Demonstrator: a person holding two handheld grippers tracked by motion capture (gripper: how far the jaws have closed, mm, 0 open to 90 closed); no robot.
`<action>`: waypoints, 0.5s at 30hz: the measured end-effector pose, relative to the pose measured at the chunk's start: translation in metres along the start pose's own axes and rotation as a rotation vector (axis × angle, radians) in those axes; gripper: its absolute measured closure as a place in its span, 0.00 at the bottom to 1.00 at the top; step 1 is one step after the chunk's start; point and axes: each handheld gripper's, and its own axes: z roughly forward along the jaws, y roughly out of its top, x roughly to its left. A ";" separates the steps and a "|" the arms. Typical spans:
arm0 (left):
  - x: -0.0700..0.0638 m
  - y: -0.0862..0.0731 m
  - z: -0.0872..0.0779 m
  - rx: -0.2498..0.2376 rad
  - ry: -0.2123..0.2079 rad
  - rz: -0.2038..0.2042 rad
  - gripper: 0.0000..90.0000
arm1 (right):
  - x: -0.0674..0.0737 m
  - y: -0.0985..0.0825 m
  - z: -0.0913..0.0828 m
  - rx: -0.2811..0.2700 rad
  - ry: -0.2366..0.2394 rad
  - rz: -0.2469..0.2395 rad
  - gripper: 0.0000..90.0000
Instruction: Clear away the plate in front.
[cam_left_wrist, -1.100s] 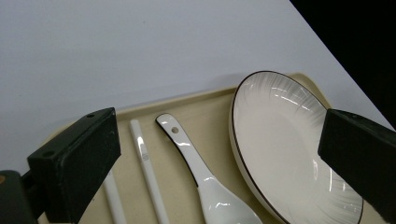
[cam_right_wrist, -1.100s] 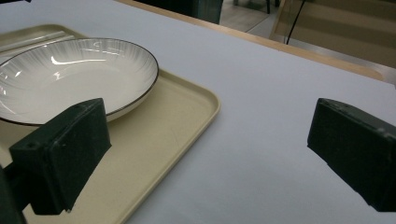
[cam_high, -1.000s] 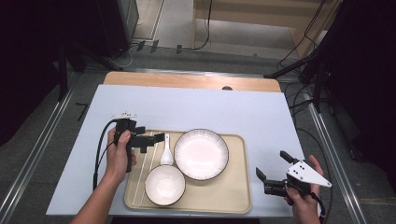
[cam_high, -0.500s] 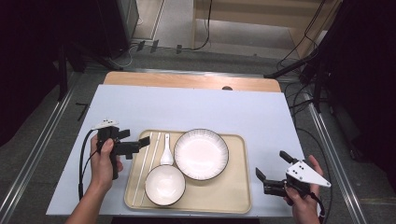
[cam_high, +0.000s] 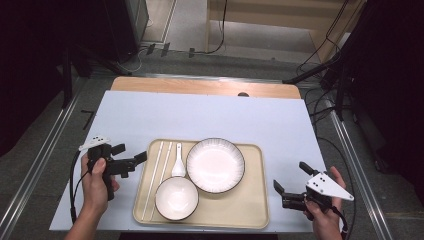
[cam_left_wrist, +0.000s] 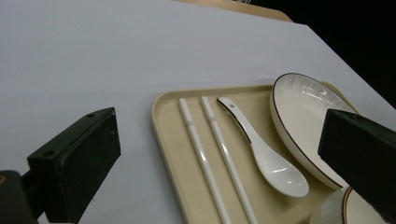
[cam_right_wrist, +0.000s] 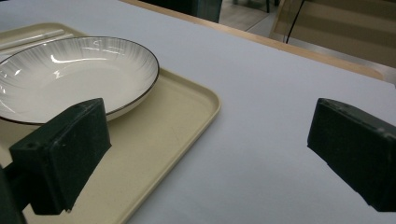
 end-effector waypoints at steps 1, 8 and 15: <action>0.001 -0.001 -0.002 -0.005 0.001 0.002 0.00 | 0.000 0.000 0.000 0.001 0.000 0.002 0.00; 0.004 -0.009 -0.013 -0.038 0.006 0.020 0.00 | 0.000 0.000 0.000 0.001 -0.002 0.002 0.00; 0.009 -0.015 -0.024 -0.054 0.018 0.035 0.00 | 0.000 -0.001 0.000 0.003 -0.002 0.000 0.00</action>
